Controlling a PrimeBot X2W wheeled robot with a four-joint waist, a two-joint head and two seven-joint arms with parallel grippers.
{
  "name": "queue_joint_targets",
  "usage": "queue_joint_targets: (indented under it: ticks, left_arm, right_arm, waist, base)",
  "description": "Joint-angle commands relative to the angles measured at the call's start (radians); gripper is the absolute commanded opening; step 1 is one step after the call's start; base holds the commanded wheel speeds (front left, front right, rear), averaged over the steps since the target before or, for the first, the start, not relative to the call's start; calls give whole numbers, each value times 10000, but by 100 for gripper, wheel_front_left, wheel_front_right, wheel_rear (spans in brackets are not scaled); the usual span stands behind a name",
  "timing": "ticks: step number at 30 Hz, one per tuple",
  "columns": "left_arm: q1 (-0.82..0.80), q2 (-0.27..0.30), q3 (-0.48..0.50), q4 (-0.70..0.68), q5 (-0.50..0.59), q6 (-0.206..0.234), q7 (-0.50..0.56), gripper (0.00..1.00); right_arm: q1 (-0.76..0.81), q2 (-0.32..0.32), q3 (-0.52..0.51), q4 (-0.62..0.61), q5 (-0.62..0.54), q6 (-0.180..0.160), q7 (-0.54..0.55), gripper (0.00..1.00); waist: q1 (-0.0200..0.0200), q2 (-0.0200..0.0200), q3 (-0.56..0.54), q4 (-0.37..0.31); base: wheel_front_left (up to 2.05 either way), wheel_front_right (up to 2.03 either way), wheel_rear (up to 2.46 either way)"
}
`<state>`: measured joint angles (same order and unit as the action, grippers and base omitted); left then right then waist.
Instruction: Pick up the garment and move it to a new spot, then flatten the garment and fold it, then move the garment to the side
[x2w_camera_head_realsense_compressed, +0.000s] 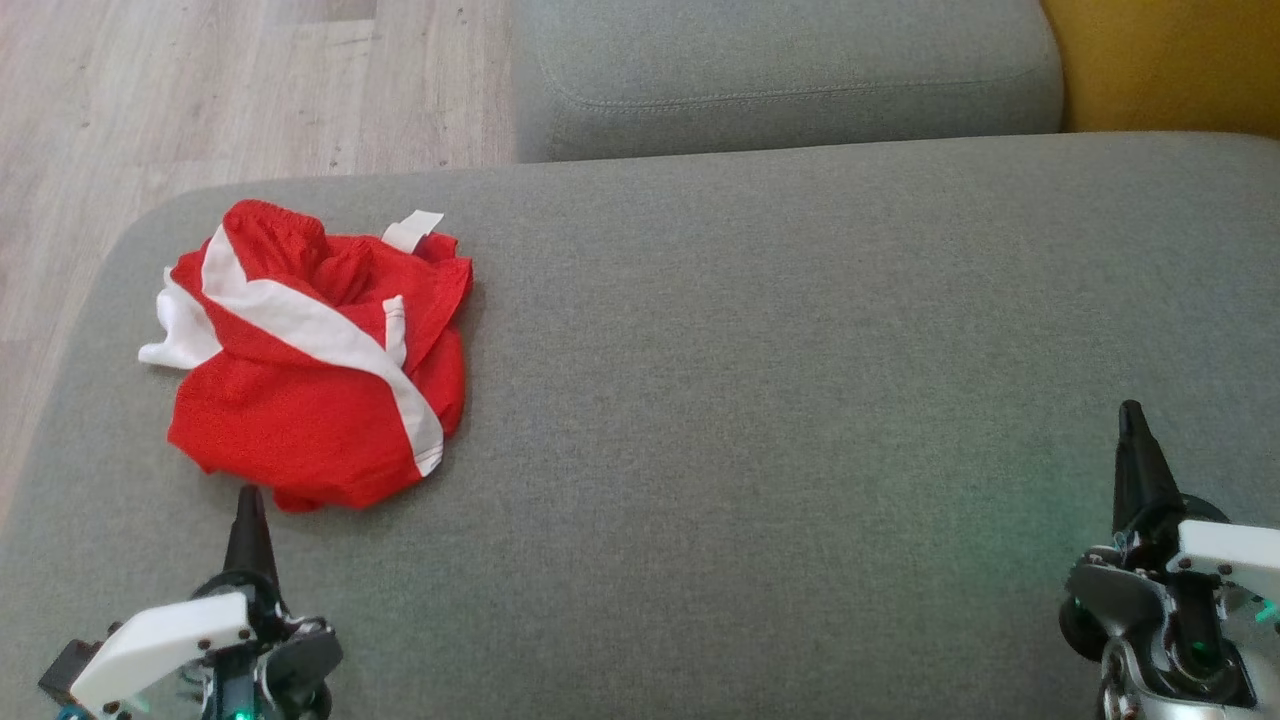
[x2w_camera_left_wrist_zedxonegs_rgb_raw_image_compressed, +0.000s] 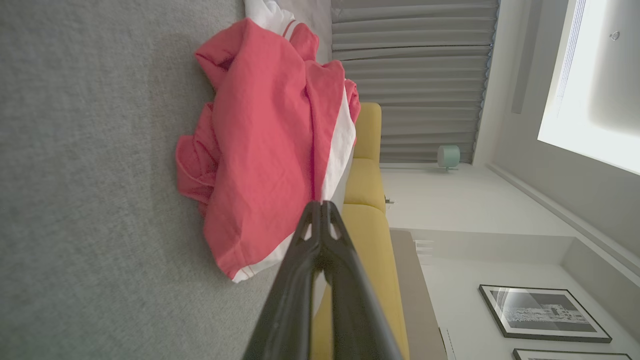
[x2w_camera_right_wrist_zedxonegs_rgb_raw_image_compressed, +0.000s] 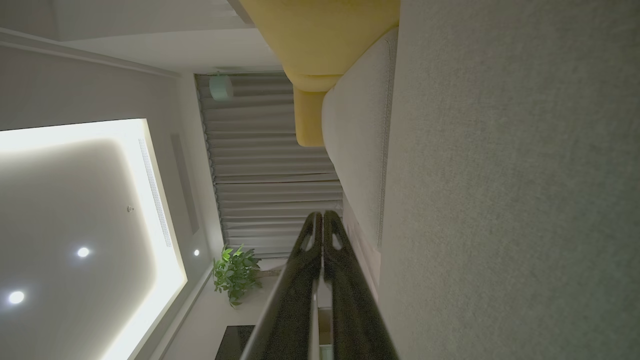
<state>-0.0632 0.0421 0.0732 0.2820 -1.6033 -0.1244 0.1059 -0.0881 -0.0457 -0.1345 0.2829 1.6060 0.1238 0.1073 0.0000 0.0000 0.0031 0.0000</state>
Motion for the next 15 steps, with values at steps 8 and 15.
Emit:
queue_joint_targets:
  ticks: [8,15]
  left_arm:
    - [-447,81,402,-371,-57,-63,69,0]
    - [-447,81,402,-371,-57,-63,69,0]
  right_arm:
    - [-198,-45,211,-382,30,69,56,0]
    - [-198,-45,211,-382,30,69,56,0]
  waist:
    - [0,0,0,0]
    - [0,0,0,0]
  base:
    - [0,0,0]
    - [0,0,0]
